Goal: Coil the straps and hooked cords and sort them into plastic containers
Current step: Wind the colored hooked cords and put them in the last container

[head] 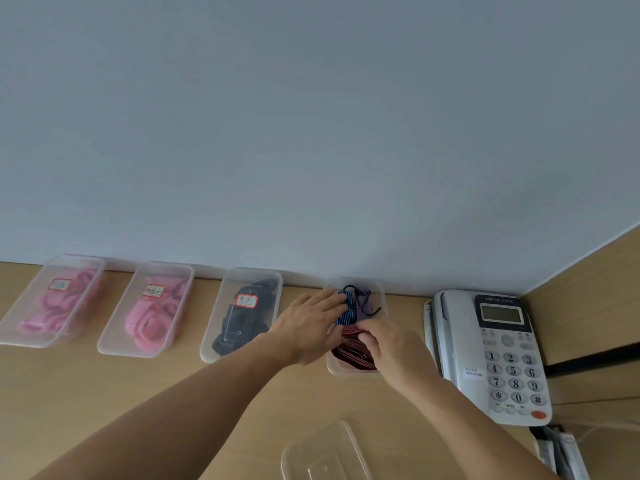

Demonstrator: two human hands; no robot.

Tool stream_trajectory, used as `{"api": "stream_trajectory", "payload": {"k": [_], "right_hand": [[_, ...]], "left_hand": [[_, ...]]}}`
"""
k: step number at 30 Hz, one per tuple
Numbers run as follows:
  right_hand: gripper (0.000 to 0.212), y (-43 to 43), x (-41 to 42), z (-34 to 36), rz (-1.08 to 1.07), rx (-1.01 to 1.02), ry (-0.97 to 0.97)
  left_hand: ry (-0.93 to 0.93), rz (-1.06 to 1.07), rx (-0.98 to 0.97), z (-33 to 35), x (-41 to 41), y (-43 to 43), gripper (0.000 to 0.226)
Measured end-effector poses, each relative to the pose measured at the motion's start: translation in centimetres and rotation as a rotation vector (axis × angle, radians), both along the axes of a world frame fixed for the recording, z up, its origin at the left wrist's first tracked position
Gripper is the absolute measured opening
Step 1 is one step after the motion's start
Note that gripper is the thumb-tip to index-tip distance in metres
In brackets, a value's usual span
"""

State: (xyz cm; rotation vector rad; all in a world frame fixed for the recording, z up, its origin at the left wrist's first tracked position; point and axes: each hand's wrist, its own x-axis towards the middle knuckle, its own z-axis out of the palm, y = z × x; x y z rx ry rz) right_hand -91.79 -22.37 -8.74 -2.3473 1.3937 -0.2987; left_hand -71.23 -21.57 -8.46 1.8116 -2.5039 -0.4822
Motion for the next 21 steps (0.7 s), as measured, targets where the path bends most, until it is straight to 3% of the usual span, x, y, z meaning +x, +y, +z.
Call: {"api": "stream_trajectory", "payload": {"k": [4,10,14,17,21], "right_hand": [[0.025,-0.3,1.1,0.0,-0.047,-0.055,0.143],[0.023,-1.0,0.6,-0.1,-0.064,0.001,0.159],[0.019,-0.6,0.2,-0.5,-0.055,-0.076,0.167],[0.016,-0.2,-0.1,-0.6,-0.101,-0.102,0.164],[0.007,-0.1,0.0,-0.1,-0.146,-0.118,0.143]], "left_hand": [[-0.017,0.013,-0.018,-0.2,-0.4,0.3,0.055],[0.093,0.121,0.015,0.2,-0.9,-0.1,0.048],[0.090,0.172,-0.028,0.7,-1.5,-0.6,0.037],[0.093,0.157,-0.063,0.6,-1.5,-0.3,0.020],[0.007,0.054,-0.097,0.8,-1.2,-0.1,0.028]]}}
